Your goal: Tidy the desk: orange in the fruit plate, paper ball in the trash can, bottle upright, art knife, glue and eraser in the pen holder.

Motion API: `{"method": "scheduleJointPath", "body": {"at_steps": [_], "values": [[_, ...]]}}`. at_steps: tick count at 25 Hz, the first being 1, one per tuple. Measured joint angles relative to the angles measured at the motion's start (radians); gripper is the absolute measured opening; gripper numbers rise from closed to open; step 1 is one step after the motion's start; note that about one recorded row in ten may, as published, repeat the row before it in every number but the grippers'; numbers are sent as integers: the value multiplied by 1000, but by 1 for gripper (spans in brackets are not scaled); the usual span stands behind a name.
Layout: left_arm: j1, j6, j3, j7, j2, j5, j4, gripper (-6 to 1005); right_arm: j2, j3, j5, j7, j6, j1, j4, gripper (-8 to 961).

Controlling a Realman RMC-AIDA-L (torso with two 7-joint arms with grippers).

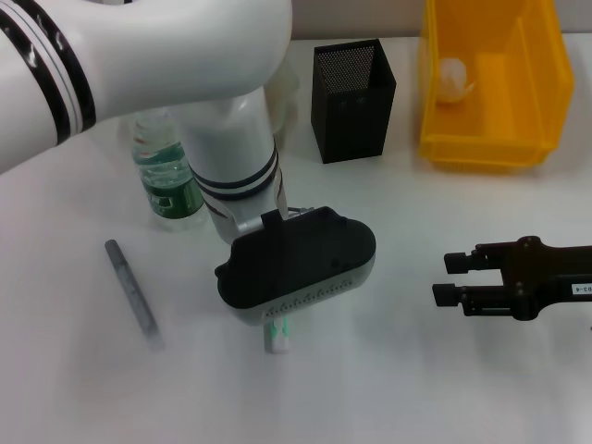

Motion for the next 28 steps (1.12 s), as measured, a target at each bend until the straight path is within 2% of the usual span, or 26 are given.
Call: {"method": "scheduleJointPath", "body": {"at_steps": [3, 17, 23, 28], "values": [[0, -1, 4, -1, 0, 0, 0, 285, 0, 0, 0, 1, -5, -1, -1, 609], [2, 0, 7, 7, 0, 0, 0, 293, -1, 0, 0, 10, -10, 1, -1, 609], [2, 3, 6, 20, 0, 1, 0, 184, -3, 0, 0, 10, -10, 2, -1, 609], [5, 8, -1, 13, 0, 4, 8, 184, -4, 0, 0, 10, -10, 2, -1, 609]]}}
